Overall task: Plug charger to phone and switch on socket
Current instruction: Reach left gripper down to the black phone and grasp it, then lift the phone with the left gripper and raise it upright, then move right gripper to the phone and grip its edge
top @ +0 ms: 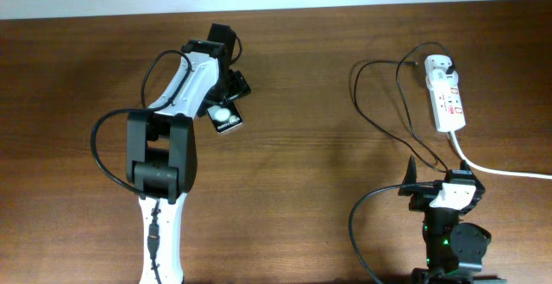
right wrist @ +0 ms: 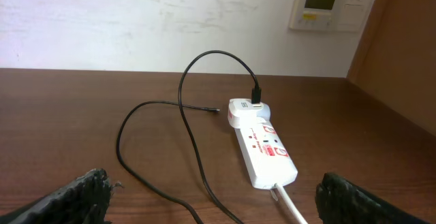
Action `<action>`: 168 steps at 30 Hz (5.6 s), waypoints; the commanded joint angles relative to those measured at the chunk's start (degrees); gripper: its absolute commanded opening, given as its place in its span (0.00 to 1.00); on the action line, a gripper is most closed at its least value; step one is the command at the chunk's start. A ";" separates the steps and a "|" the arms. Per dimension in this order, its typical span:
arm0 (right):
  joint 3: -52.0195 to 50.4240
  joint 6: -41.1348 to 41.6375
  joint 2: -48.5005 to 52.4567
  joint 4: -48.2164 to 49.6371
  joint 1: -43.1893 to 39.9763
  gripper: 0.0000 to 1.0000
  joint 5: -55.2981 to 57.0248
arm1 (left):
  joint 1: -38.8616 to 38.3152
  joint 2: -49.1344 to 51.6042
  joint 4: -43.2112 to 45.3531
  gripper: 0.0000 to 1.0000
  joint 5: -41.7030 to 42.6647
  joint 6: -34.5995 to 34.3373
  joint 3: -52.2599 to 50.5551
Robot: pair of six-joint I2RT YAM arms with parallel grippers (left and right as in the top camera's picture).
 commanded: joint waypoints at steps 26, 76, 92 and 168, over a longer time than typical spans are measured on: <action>-0.31 0.31 -0.33 -0.28 -0.33 0.99 0.33 | 2.43 3.28 -2.97 0.70 1.79 -0.76 0.66; -0.31 0.31 -0.33 -0.28 -0.33 0.99 0.33 | -5.53 -39.67 -29.83 0.60 15.37 3.23 10.03; -0.31 0.31 -0.33 -0.28 -0.33 0.99 0.33 | -5.57 -39.47 -9.27 0.59 23.96 2.38 -25.70; 35.19 57.61 77.79 32.22 45.81 0.07 -5.95 | -5.57 -39.47 8.44 0.64 39.76 -21.70 -27.43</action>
